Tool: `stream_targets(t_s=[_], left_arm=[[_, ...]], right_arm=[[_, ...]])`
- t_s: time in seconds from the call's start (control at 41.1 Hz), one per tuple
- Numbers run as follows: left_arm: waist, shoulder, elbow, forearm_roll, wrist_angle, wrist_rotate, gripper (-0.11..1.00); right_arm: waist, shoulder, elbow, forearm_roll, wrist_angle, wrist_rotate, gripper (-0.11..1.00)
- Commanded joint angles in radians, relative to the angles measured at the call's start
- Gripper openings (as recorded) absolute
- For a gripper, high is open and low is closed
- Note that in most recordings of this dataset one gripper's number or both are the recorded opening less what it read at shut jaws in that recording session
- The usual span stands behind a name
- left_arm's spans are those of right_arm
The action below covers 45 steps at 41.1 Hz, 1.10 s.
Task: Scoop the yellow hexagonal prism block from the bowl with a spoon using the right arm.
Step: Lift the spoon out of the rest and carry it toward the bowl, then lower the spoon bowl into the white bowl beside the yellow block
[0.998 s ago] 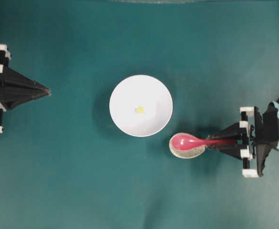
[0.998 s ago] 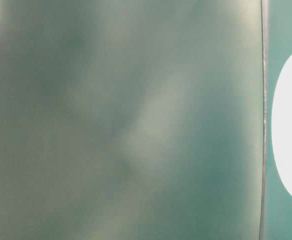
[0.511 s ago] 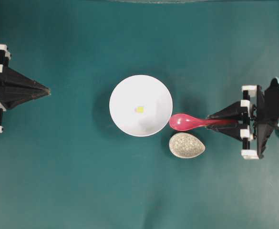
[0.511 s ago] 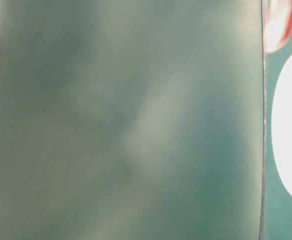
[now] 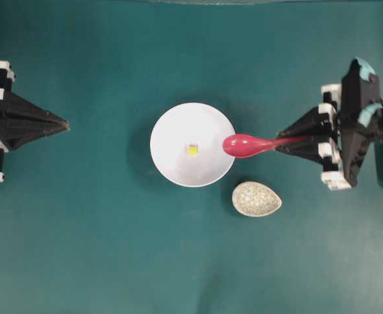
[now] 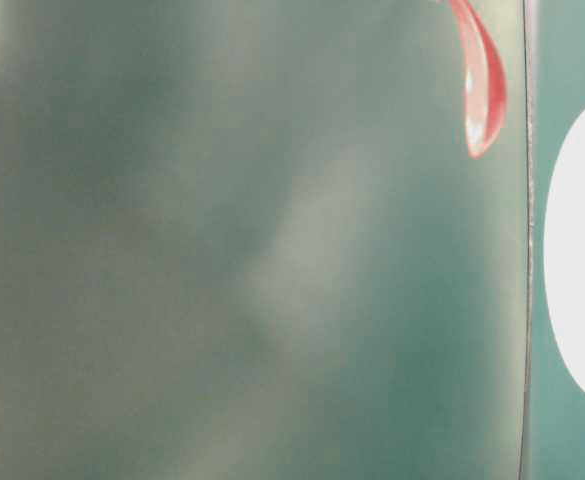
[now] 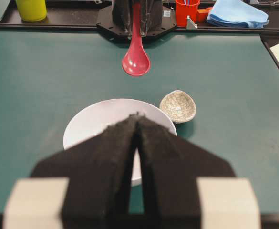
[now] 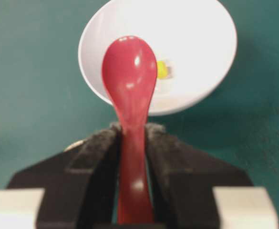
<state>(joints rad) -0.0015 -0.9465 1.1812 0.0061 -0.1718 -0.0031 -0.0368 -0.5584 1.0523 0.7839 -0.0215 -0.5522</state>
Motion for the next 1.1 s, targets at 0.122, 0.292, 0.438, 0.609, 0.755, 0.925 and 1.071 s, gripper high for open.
stream_targets(t_s=[0.122, 0.292, 0.438, 0.609, 0.755, 0.925, 1.071], left_arm=[[0.0, 0.005, -0.031, 0.002, -0.011, 0.0, 0.02], [0.0, 0.005, -0.031, 0.003, -0.011, 0.002, 0.02], [0.0, 0.005, -0.031, 0.003, -0.011, 0.012, 0.02], [-0.002, 0.005, -0.031, 0.003, -0.011, 0.014, 0.02], [-0.002, 0.005, -0.032, 0.003, -0.011, 0.014, 0.02], [0.0, 0.005, -0.032, 0.003, -0.011, 0.014, 0.02], [0.0, 0.005, -0.034, 0.003, -0.012, 0.014, 0.02]], right_arm=[[-0.103, 0.02, -0.107, -0.034, 0.144, 0.0, 0.25], [-0.173, 0.075, -0.187, -0.041, 0.298, 0.0, 0.25], [-0.202, 0.147, -0.278, -0.077, 0.434, 0.005, 0.25], [-0.209, 0.255, -0.379, -0.126, 0.565, 0.008, 0.25], [-0.209, 0.339, -0.46, -0.161, 0.629, 0.048, 0.25], [-0.209, 0.403, -0.535, -0.261, 0.689, 0.152, 0.25], [-0.209, 0.439, -0.574, -0.37, 0.769, 0.25, 0.25]])
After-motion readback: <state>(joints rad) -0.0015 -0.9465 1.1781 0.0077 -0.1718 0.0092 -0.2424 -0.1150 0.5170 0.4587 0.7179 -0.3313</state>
